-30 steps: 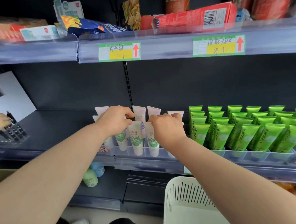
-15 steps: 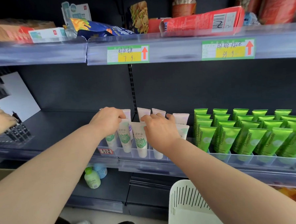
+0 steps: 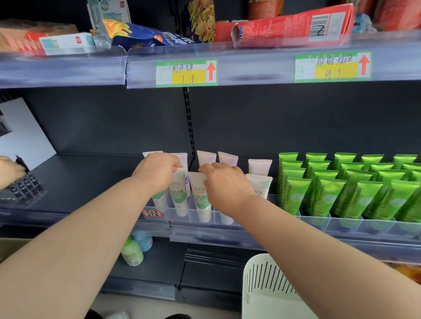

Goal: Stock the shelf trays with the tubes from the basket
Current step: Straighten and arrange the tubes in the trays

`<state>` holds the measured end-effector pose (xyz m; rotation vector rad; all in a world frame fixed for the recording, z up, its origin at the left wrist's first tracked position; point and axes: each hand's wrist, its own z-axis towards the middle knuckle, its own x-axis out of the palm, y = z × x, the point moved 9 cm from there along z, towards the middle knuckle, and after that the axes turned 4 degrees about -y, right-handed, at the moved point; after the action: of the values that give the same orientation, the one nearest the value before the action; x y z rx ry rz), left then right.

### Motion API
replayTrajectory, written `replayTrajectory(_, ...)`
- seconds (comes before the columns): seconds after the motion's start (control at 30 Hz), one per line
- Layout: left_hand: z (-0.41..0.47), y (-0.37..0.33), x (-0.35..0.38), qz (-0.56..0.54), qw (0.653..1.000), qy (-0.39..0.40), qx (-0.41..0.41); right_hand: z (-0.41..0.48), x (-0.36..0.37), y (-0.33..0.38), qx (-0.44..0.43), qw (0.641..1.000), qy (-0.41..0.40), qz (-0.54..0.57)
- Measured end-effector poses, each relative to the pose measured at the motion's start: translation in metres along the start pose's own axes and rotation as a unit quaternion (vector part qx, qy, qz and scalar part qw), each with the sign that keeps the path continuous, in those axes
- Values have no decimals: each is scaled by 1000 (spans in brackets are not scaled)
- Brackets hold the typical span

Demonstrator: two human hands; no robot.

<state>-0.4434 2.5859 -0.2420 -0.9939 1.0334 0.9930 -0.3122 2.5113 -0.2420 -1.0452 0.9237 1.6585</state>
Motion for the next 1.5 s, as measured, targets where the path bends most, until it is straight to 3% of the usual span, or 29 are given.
replayTrajectory(0.53,-9,-2,-13,-7,1000,-8,-8,3,0,16,-13,1000,-12,-3)
replayTrajectory(0.83,-11,21,-13,91,994,13,-59,3,1,16,-19,1000,-16,-5)
replayTrajectory(1.13,-12,28,-18,114,992,32,-42,9,2,16,-21,1000,-20,-11)
replayTrajectory(1.5,-8,10,-29,55,998,-4,-26,7,-8,11,-19,999,-22,-15)
